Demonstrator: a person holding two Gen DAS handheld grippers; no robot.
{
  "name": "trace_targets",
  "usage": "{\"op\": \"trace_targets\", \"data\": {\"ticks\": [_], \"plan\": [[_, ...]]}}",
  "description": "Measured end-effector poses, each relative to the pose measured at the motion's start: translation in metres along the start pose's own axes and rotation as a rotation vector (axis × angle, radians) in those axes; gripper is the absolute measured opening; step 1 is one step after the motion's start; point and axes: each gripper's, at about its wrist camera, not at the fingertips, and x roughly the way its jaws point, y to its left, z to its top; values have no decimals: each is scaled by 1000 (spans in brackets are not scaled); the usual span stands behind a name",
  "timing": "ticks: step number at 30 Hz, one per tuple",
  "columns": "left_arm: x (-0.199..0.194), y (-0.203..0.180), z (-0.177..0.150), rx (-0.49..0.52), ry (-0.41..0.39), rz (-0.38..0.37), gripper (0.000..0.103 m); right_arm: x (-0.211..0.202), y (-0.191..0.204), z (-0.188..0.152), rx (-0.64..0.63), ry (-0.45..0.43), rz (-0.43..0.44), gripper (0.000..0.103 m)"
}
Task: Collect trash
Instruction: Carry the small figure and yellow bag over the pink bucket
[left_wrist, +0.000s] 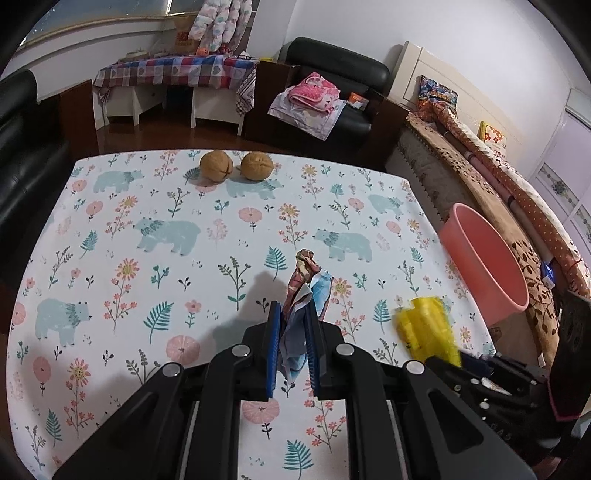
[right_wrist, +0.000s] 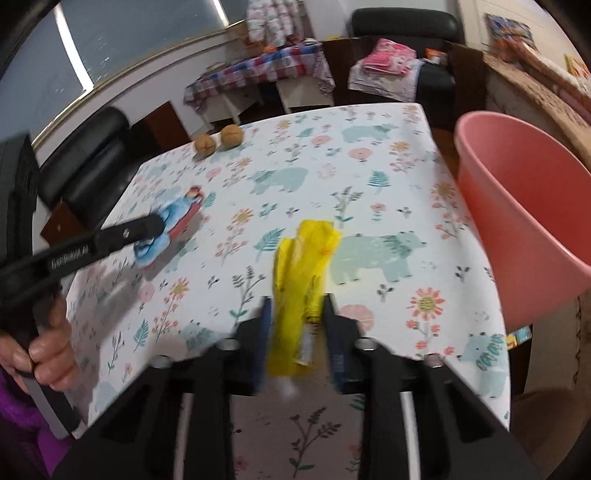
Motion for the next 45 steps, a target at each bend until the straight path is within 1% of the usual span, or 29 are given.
{"op": "trace_targets", "data": {"ticks": [2, 8, 13, 17, 22, 26, 30, 32, 35, 40, 45], "plan": [[-3, -1, 0, 2, -5, 3, 12, 0, 2, -1, -6, -3, 8, 15], [-11, -5, 0, 1, -20, 4, 12, -11, 5, -2, -26, -38, 18, 13], [-17, -19, 4, 16, -39, -10, 12, -29, 4, 0, -28, -93, 14, 13], [-20, -38, 12, 43, -55, -29, 12, -47, -10, 6, 10, -149, 17, 13], [-19, -71, 24, 87, -72, -65, 12, -71, -33, 15, 59, -223, -7, 13], [-17, -102, 33, 129, -83, -99, 12, -97, -64, 20, 113, -287, -60, 14], [-12, -137, 42, 160, -91, -146, 12, -114, -92, 22, 160, -316, -119, 13], [-9, -152, 46, 173, -90, -163, 12, -121, -110, 24, 195, -319, -140, 14], [-2, -178, 50, 196, -88, -192, 12, -126, -127, 27, 218, -329, -171, 14], [15, -218, 52, 237, -60, -232, 12, -125, -151, 31, 247, -323, -210, 14], [33, -249, 56, 263, -34, -262, 12, -120, -174, 34, 268, -307, -235, 14]]}}
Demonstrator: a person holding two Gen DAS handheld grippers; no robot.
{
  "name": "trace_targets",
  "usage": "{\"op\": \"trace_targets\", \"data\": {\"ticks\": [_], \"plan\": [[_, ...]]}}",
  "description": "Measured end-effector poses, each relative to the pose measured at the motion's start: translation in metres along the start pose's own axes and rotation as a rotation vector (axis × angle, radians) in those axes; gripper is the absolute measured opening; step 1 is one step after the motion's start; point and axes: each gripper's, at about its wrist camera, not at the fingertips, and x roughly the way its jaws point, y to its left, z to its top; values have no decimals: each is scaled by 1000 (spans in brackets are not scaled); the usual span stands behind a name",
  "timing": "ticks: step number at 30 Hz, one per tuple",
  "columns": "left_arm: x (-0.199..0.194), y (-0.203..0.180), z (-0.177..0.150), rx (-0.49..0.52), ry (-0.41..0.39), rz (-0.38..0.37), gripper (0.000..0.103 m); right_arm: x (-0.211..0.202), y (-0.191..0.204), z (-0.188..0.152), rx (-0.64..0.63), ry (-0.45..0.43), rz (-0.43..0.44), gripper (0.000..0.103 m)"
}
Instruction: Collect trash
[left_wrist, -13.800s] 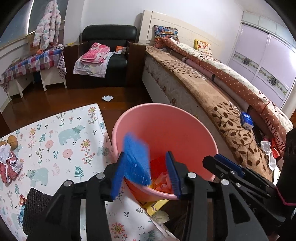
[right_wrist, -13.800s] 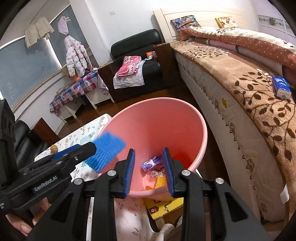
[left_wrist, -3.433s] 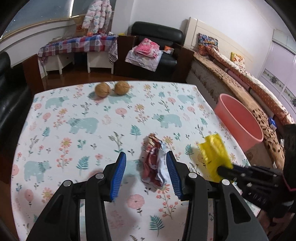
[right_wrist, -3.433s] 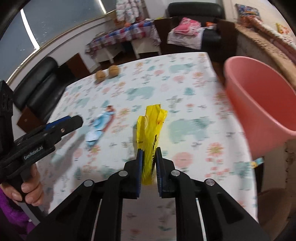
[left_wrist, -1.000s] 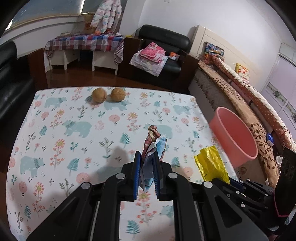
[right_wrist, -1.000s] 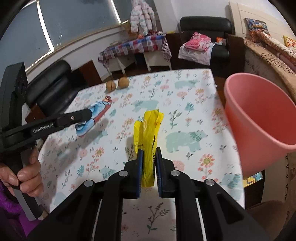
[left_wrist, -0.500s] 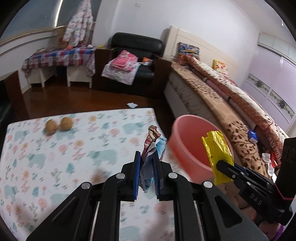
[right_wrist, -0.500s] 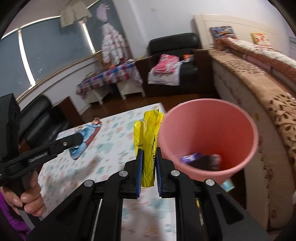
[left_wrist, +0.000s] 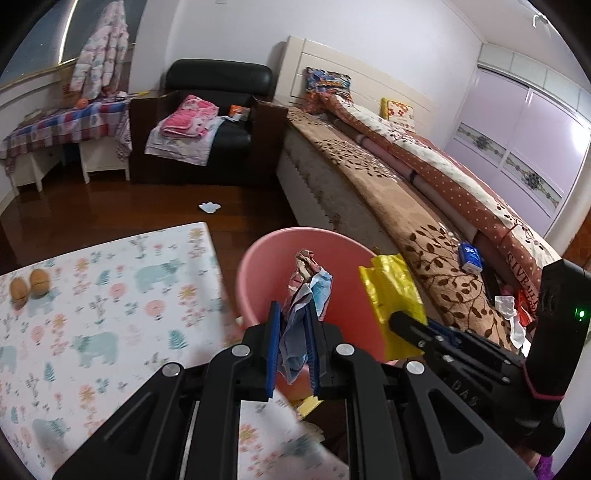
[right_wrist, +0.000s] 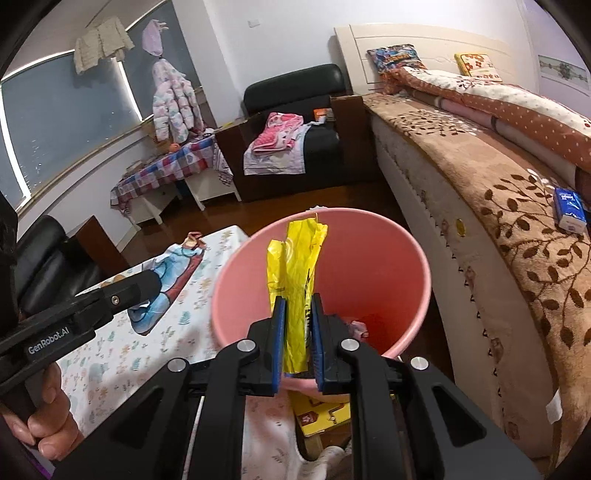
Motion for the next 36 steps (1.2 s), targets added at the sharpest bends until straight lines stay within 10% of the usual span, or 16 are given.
{"op": "trace_targets", "data": {"ticks": [19, 25, 36], "plan": [[73, 1, -7, -22, 95, 26, 13, 48, -18, 2, -7, 72, -64, 14], [69, 2, -9, -24, 87, 15, 34, 47, -20, 2, 32, 72, -43, 39], [29, 1, -8, -21, 28, 27, 47, 11, -4, 2, -20, -8, -36, 39]]}}
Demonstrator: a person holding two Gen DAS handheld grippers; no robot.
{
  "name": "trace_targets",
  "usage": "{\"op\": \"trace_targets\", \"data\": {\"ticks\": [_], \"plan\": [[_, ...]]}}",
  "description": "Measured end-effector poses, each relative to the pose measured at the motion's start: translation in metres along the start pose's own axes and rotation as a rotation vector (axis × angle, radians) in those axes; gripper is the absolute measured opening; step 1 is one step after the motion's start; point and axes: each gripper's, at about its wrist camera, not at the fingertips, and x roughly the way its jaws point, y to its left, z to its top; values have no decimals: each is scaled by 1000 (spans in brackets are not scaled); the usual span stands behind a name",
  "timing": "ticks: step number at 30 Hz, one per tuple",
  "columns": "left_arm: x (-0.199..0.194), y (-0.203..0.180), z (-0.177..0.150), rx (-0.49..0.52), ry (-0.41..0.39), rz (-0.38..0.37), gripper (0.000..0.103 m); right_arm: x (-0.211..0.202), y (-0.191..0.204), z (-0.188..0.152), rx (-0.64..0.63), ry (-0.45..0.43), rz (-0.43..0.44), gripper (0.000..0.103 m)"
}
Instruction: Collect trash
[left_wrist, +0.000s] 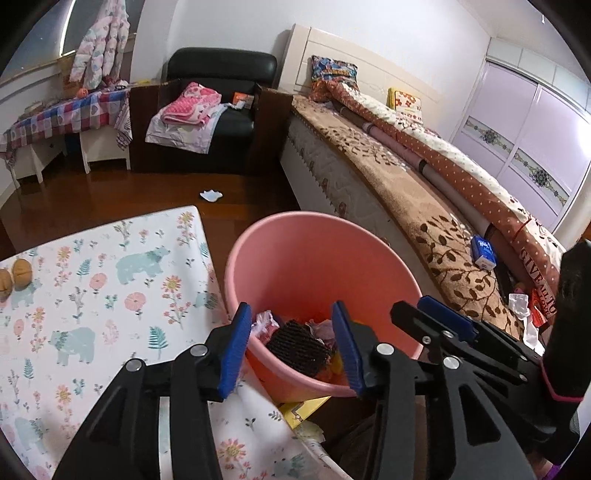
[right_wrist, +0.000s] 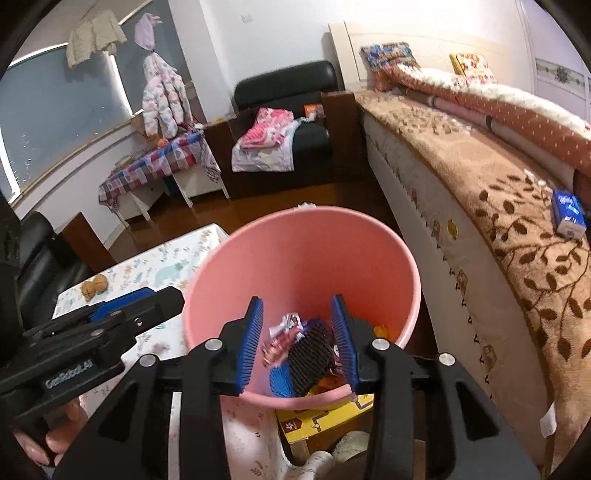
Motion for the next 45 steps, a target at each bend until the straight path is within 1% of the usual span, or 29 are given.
{"op": "trace_targets", "data": {"ticks": [1, 5, 9, 11, 12, 22, 32, 45], "plan": [[-5, 2, 0, -2, -6, 3, 51, -5, 2, 0, -2, -11, 6, 39], [-27, 9, -2, -3, -46, 29, 54, -22, 14, -2, -5, -45, 37, 39], [-48, 18, -4, -1, -70, 62, 54, -36, 27, -7, -10, -66, 69, 40], [-58, 24, -5, -10, -80, 76, 55, -42, 35, -10, -16, -78, 77, 47], [-64, 29, -6, -20, -86, 81, 55, -46, 40, -12, -20, -84, 84, 48], [-105, 56, -11, -59, -148, 128, 55, -66, 80, -17, -75, -125, 105, 49], [-123, 76, -19, -88, -172, 157, 55, -73, 111, -24, -122, -143, 113, 49], [-134, 105, -35, -116, -173, 222, 55, -59, 142, -36, -156, -115, 132, 49]]}}
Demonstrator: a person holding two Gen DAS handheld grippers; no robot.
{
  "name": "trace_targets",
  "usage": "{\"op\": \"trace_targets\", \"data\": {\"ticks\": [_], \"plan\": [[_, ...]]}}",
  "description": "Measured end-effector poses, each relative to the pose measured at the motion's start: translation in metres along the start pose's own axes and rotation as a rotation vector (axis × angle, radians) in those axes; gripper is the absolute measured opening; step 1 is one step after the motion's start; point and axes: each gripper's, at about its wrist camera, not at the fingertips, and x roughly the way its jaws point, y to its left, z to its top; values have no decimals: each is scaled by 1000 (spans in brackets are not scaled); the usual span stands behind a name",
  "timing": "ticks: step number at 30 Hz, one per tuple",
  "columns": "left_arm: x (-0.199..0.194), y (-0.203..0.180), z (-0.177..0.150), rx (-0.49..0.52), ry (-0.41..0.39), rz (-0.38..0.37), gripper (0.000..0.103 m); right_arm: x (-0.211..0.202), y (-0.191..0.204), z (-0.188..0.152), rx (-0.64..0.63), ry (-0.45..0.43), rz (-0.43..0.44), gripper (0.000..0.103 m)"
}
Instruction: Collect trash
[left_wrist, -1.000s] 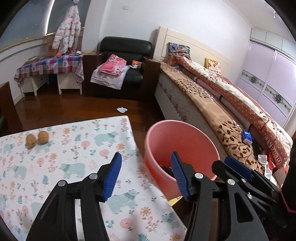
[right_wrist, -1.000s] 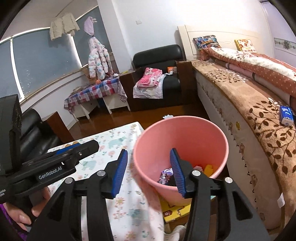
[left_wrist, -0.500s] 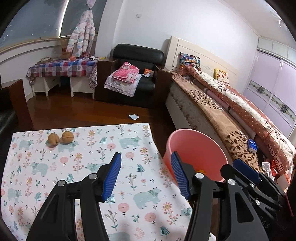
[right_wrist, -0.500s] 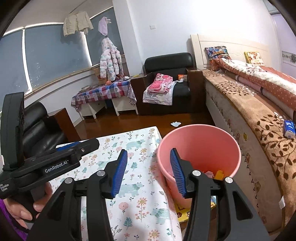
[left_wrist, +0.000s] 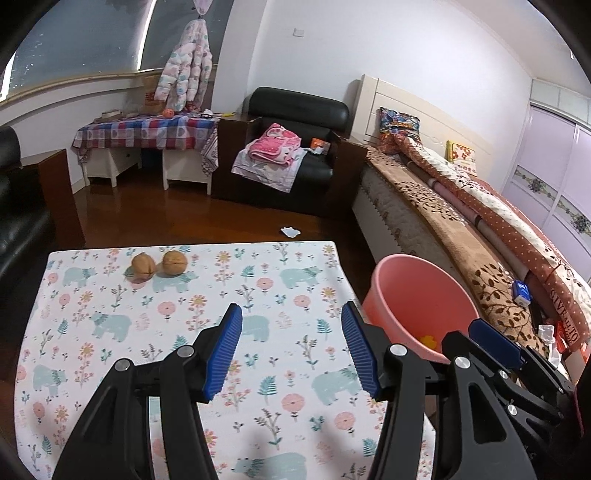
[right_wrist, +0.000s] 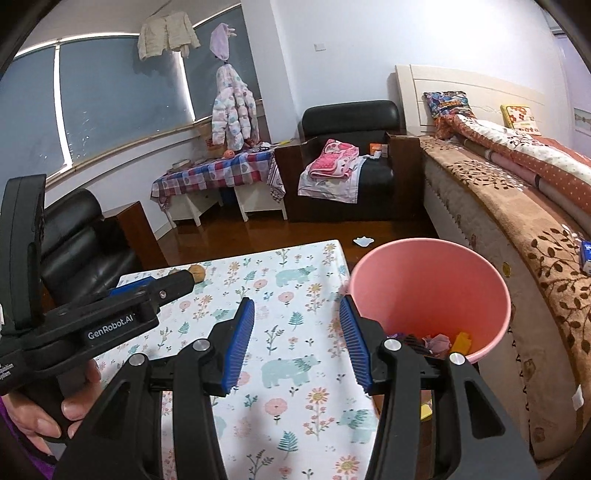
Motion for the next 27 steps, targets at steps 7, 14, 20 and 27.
{"op": "trace_targets", "data": {"ticks": [7, 14, 20, 27], "plan": [[-6, 7, -1, 5, -8, 7, 55, -2, 5, 0, 5, -35, -41, 49], [-5, -7, -2, 34, -3, -7, 55, -5, -2, -1, 20, -28, -63, 49], [-5, -16, -2, 49, -7, 3, 55, -8, -4, 0, 23, -38, -68, 57], [-5, -19, -2, 66, -11, 10, 55, -10, -7, -3, 25, -47, -78, 57]]}}
